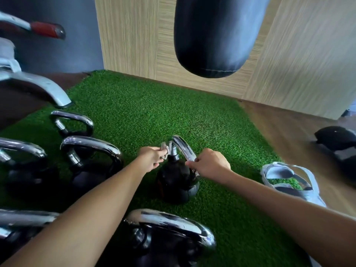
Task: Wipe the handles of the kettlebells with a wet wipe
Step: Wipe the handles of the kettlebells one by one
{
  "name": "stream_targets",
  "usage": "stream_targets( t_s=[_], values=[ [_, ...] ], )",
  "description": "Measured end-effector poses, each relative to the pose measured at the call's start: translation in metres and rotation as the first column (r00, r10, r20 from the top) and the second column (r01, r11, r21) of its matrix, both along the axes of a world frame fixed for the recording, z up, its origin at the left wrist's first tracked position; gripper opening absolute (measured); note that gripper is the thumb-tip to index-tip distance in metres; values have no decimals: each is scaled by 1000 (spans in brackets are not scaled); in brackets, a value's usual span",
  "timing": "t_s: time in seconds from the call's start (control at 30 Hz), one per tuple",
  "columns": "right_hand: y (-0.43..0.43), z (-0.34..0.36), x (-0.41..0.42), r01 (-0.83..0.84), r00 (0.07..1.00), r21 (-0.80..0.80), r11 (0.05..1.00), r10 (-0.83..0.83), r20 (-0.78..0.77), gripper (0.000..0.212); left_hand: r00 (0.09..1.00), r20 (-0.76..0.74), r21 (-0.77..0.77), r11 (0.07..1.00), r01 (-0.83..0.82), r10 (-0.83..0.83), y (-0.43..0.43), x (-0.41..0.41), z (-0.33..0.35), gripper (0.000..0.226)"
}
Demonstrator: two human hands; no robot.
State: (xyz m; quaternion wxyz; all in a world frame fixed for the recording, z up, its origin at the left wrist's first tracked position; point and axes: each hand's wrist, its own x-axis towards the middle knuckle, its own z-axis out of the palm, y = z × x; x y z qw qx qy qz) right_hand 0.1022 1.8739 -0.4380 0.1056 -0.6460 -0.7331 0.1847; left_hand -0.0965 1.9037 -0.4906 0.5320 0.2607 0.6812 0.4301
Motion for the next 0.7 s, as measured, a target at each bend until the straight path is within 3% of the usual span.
stream_targets(
  t_s=[0.17, 0.33, 0.47, 0.7],
  values=[
    [3, 14, 25, -169, 967, -220, 961, 119, -223, 33, 968, -247, 2, 998, 56, -54, 19, 12, -11, 50],
    [7, 8, 32, -216, 954, -220, 951, 157, -257, 41, 923, -385, 15, 1000, 15, -8, 24, 15, -9, 49],
    [7, 4, 35, -212, 950, -195, 958, 156, -270, 42, 946, -322, 95, 995, -16, 46, 29, 16, 10, 34],
    [3, 3, 36, -211, 943, -190, 959, 148, -297, 31, 991, -135, 135, 990, 37, -19, 8, 14, 17, 37]
  ],
)
